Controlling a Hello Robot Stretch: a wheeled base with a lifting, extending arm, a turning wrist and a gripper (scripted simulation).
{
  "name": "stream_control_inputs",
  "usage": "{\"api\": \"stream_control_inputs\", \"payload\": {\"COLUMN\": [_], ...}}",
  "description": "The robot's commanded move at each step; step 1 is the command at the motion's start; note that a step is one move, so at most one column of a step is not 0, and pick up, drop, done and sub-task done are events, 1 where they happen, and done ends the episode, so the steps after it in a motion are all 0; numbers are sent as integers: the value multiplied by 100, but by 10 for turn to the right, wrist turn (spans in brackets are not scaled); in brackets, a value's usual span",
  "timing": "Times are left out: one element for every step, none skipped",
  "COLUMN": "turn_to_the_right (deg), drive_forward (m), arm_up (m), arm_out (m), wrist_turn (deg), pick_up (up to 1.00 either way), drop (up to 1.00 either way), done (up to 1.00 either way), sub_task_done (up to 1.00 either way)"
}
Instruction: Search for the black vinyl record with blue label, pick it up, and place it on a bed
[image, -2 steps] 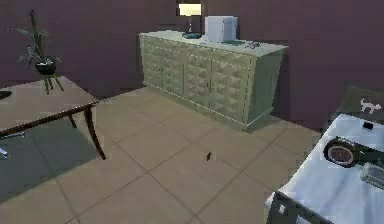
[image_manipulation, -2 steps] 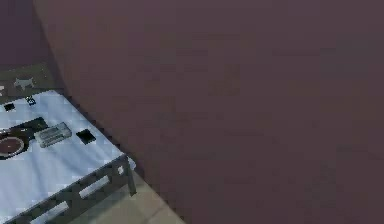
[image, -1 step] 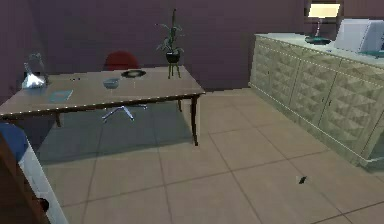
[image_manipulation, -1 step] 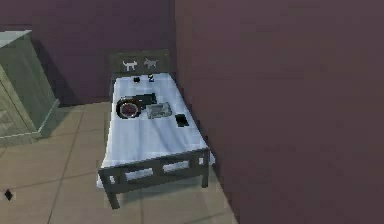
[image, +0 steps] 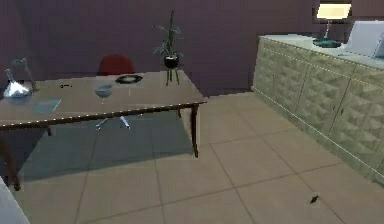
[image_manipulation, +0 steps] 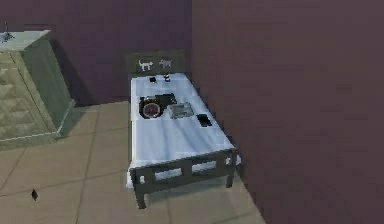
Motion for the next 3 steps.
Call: {"api": "stream_control_inputs", "payload": {"turn_to_the_right": [240,0,30], "drive_forward": [0,100,0], "arm_up": [0,0,0], "arm_out": [0,0,0], "wrist_turn": [0,0,0], "pick_up": [0,0,0], "drop": [0,0,0], "done": [0,0,0], "sub_task_done": [0,0,0]}}
